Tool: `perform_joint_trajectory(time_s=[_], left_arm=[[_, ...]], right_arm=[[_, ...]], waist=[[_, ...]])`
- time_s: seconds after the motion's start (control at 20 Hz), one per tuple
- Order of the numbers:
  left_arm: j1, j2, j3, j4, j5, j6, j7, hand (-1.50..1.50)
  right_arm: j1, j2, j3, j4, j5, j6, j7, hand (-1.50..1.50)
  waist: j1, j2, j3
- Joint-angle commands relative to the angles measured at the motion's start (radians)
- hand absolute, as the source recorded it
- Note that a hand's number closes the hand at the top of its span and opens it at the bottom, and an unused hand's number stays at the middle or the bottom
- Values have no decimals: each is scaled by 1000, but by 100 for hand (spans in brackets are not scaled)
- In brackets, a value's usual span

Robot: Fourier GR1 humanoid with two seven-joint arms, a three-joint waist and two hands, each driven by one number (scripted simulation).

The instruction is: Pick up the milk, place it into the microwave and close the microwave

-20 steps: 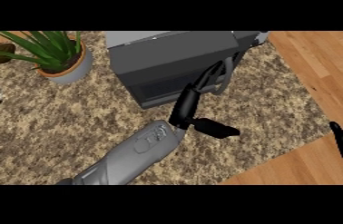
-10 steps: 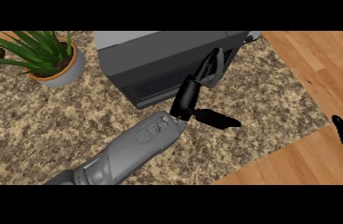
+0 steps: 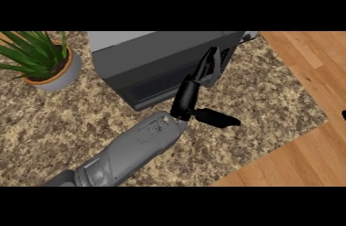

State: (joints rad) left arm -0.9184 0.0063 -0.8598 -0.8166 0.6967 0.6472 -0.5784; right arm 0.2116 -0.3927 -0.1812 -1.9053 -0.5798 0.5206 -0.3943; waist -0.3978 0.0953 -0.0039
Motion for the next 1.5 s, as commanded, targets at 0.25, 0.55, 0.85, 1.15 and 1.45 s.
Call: perform_joint_trajectory(time_s=[0.25,0.55,0.85,1.15,1.45], left_arm=[[-59,-6,8,46,60,15,-22,-150],[-67,-6,-2,57,94,16,-43,-150],[-65,-6,-18,76,115,24,-75,-150],[-76,-6,-27,84,145,27,-90,-150],[-80,-6,-40,101,169,22,-104,-150]], right_arm=[[-19,-33,-6,12,-40,10,37,-150],[-36,-55,-20,6,-67,8,58,-150],[-43,-68,-21,-1,-95,20,67,-150],[-55,-78,-15,3,-120,22,87,-150],[-61,-96,-19,-1,-134,38,94,-150]], waist=[[-21,8,2],[-29,5,1],[-41,6,2],[-31,6,2],[-38,5,3]])
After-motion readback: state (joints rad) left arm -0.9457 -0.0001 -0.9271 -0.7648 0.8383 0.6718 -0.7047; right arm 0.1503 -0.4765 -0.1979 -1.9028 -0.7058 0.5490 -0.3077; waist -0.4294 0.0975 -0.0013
